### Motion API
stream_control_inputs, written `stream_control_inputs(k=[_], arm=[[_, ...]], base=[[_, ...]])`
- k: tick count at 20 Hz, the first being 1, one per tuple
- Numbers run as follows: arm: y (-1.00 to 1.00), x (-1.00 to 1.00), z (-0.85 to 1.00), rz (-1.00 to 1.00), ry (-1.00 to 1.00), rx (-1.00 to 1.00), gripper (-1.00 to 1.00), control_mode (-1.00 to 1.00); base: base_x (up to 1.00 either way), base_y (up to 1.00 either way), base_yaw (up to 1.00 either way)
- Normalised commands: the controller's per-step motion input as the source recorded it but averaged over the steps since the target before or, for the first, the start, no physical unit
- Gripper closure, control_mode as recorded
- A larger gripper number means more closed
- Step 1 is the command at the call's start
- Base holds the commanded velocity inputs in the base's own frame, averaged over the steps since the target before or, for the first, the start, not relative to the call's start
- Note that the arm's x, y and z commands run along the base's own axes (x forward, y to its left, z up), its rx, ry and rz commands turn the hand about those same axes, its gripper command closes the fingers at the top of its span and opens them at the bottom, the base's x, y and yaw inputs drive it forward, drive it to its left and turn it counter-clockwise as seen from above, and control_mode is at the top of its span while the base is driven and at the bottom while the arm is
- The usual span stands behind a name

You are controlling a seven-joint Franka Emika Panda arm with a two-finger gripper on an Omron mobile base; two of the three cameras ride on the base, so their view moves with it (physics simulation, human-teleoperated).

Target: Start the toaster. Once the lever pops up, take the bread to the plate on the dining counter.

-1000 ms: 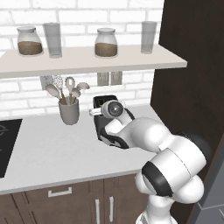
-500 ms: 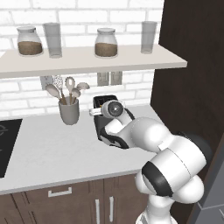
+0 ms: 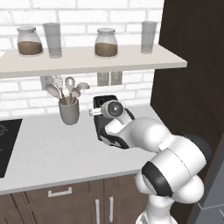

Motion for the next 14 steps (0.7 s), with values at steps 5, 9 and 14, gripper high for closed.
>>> stream_control_inputs(k=[5,9,14], arm=[[0.00,0.00,0.00,0.00,0.00,0.00,-1.00,-1.00],[0.00,0.00,0.00,0.00,0.00,0.00,-1.00,-1.00],[0.00,0.00,0.00,0.00,0.00,0.00,-1.00,-1.00]], base=[[0.00,0.00,0.00],[0.00,0.00,0.00],[0.00,0.00,0.00]])
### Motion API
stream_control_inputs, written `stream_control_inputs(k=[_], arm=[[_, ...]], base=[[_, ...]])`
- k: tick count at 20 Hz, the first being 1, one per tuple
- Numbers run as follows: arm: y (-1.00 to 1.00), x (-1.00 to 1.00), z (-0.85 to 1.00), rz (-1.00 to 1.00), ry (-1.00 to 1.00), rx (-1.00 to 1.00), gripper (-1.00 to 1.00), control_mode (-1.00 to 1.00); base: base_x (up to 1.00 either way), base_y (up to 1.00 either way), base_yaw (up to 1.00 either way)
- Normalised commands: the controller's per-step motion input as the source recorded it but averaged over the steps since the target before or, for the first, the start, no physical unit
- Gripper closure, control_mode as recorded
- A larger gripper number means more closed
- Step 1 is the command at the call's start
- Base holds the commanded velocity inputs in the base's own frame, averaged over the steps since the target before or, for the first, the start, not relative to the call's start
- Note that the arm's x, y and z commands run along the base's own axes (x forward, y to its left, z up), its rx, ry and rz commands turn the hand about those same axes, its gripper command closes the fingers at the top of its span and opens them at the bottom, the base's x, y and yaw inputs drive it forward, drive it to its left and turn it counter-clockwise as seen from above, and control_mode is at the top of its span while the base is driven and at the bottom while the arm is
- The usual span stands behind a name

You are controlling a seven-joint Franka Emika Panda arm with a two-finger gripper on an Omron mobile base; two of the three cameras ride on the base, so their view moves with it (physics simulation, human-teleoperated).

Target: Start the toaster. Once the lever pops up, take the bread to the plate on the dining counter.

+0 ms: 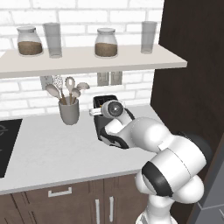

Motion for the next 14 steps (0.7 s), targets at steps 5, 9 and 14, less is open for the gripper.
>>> stream_control_inputs(k=[5,9,14], arm=[[0.00,0.00,0.00,0.00,0.00,0.00,-1.00,-1.00],[0.00,0.00,0.00,0.00,0.00,0.00,-1.00,-1.00],[0.00,0.00,0.00,0.00,0.00,0.00,-1.00,-1.00]], base=[[0.00,0.00,0.00],[0.00,0.00,0.00],[0.00,0.00,0.00]])
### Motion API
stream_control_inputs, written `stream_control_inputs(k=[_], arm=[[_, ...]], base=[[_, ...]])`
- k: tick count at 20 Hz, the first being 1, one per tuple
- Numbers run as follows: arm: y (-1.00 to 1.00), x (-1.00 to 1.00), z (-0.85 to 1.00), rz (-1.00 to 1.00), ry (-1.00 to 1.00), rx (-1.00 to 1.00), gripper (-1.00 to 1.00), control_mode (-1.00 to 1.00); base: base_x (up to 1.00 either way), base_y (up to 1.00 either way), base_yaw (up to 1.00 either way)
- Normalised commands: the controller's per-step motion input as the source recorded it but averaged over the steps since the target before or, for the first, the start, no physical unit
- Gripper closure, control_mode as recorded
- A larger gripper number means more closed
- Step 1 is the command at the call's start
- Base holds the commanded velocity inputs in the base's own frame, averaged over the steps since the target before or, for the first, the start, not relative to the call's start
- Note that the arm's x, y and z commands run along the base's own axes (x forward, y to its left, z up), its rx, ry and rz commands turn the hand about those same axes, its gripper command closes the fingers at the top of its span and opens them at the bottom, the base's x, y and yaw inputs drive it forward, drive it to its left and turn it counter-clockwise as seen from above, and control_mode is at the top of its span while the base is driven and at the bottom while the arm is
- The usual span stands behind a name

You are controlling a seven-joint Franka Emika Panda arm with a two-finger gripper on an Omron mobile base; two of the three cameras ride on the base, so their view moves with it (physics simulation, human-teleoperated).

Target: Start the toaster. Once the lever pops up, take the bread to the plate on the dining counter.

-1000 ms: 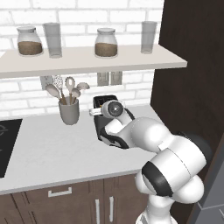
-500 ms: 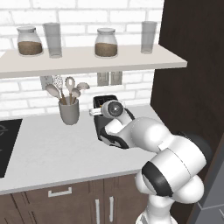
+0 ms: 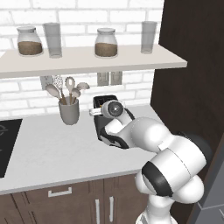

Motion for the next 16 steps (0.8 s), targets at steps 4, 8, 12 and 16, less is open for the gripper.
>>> stream_control_inputs(k=[4,8,12,16], arm=[[0.00,0.00,0.00,0.00,0.00,0.00,-1.00,-1.00],[0.00,0.00,0.00,0.00,0.00,0.00,-1.00,-1.00],[0.00,0.00,0.00,0.00,0.00,0.00,-1.00,-1.00],[0.00,0.00,0.00,0.00,0.00,0.00,-1.00,-1.00]], base=[[0.00,0.00,0.00],[0.00,0.00,0.00],[0.00,0.00,0.00],[0.00,0.00,0.00]])
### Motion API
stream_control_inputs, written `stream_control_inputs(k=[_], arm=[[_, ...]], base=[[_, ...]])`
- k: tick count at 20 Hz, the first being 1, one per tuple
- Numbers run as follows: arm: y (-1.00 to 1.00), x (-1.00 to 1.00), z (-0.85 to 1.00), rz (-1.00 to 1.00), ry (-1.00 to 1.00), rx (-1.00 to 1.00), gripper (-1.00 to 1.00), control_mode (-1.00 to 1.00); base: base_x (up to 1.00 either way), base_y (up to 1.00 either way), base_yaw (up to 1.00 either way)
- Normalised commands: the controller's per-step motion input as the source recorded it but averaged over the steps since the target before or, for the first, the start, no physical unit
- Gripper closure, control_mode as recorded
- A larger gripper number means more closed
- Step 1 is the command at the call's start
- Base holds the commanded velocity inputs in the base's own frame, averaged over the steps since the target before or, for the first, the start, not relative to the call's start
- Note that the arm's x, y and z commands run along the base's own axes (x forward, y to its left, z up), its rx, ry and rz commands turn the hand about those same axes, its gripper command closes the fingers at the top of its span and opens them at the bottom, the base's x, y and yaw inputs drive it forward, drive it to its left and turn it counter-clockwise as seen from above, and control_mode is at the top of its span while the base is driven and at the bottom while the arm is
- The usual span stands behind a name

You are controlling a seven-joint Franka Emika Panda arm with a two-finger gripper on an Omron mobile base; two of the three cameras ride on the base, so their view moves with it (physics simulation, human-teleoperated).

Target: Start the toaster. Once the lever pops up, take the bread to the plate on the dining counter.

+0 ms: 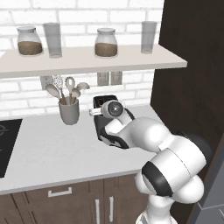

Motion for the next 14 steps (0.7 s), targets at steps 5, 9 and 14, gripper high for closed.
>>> stream_control_inputs(k=[5,9,14], arm=[[0.00,0.00,0.00,0.00,0.00,0.00,-1.00,-1.00],[0.00,0.00,0.00,0.00,0.00,0.00,-1.00,-1.00],[0.00,0.00,0.00,0.00,0.00,0.00,-1.00,-1.00]], base=[[0.00,0.00,0.00],[0.00,0.00,0.00],[0.00,0.00,0.00]])
